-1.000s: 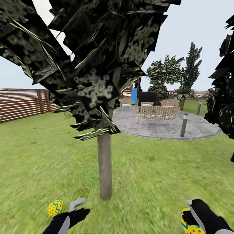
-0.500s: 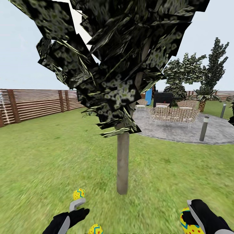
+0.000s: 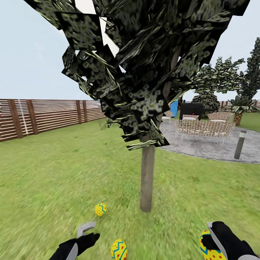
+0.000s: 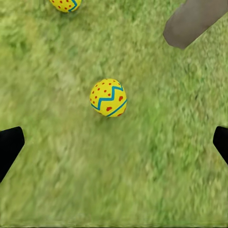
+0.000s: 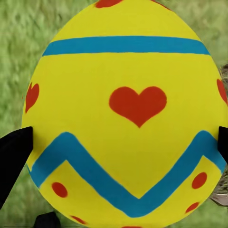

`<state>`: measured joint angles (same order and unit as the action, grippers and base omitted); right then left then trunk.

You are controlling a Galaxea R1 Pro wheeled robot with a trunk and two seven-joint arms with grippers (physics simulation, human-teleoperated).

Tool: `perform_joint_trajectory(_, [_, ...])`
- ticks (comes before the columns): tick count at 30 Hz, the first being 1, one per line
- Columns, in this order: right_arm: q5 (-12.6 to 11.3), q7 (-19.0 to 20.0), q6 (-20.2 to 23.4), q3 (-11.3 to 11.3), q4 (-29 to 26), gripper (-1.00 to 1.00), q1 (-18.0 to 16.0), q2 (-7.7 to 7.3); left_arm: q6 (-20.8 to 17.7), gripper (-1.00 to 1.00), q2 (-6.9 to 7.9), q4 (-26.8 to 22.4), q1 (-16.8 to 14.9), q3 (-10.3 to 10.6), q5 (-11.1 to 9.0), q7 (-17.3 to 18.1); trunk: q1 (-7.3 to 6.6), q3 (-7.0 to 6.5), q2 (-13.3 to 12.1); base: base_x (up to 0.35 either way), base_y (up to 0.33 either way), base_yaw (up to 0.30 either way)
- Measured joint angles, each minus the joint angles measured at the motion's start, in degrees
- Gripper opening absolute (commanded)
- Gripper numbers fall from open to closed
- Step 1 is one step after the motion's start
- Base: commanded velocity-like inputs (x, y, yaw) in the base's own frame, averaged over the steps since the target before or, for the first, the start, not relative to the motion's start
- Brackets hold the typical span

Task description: Take the three Easter eggs out of the wicker basket on the lawn in the garden, then place them on the lawn next to a single tree (choose any tree) so that all three eggs are next to the same tree and none are left in the basket.

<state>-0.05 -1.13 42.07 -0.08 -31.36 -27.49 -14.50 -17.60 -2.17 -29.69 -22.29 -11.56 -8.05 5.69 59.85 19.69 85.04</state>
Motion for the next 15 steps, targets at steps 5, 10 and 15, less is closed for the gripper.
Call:
perform_joint_trajectory(5, [0.0,0.0,0.0,0.0,0.0,-1.0,0.0,0.0,0.1,1.0,-0.15,0.8,0.0,0.1,0.0,0.0,-0.01,0.0,0.0,-0.17,0.267,0.077])
perform_joint_trajectory(10, [0.0,0.0,0.0,0.0,0.0,-1.0,0.0,0.0,0.0,1.0,0.0,0.9,0.0,0.0,0.1,-0.2,-0.02,0.0,0.0,-0.085,0.302,0.074])
perform_joint_trajectory(15, [0.0,0.0,0.0,0.0,0.0,-1.0,0.0,0.0,-0.3,1.0,0.13,0.8,0.0,-0.2,-0.1,-0.3,-0.03,0.0,0.0,0.046,0.325,0.073])
